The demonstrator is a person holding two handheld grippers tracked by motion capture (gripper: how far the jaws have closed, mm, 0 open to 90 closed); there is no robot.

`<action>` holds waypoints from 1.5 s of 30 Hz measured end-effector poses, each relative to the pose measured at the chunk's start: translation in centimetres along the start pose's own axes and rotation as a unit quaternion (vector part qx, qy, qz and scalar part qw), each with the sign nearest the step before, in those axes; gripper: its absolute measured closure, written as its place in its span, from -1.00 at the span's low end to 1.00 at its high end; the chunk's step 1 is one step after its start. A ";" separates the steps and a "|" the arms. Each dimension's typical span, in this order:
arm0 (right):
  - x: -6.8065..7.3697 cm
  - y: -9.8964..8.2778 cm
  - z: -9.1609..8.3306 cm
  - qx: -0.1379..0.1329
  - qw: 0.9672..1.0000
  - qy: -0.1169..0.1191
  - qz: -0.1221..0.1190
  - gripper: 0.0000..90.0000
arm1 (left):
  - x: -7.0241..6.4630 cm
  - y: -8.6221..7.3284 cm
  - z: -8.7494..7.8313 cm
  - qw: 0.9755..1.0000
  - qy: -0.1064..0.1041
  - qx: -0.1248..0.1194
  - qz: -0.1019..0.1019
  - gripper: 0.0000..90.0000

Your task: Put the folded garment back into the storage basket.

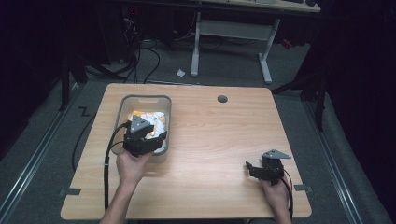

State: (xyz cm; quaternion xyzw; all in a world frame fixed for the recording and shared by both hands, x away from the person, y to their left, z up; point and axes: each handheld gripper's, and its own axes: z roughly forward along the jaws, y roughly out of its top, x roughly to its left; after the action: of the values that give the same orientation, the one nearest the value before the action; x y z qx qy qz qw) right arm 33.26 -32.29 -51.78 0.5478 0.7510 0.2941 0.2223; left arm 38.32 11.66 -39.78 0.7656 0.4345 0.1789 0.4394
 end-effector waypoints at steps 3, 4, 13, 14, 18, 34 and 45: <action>0.0 0.0 0.0 0.000 1.000 0.000 0.000 -0.46 | -0.5 -0.1 -0.1 1.000 -0.009 0.000 0.002 -0.03; 0.0 0.0 0.0 -0.001 1.000 0.000 -0.001 -0.46 | -0.7 -0.1 -0.2 1.000 -0.011 -0.002 0.001 -0.03; 0.0 0.0 0.0 -0.001 1.000 0.001 -0.001 -0.46 | -1.7 -0.3 -0.1 1.000 -0.025 -0.006 0.004 -0.03; 0.0 0.0 0.0 -0.001 1.000 0.001 0.000 -0.46 | -1.7 -0.3 -0.1 1.000 -0.025 -0.006 0.004 -0.03; 0.0 0.0 0.0 -0.001 1.000 0.001 0.000 -0.46 | -2.2 -0.4 0.0 0.999 -0.035 -0.010 0.002 -0.03; 0.0 0.0 0.0 0.000 1.000 0.001 0.001 -0.46 | -3.7 -1.3 0.3 0.998 -0.059 -0.009 -0.003 -0.04; 0.0 0.0 0.0 0.000 1.000 0.001 0.000 -0.46 | -4.8 -1.8 1.3 0.997 -0.076 -0.003 0.000 -0.06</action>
State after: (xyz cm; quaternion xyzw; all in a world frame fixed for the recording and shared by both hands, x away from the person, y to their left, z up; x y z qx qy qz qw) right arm 33.27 -32.29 -51.78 0.5478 0.7508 0.2948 0.2220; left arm 35.56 7.42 -41.51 0.7758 0.3994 0.1213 0.4731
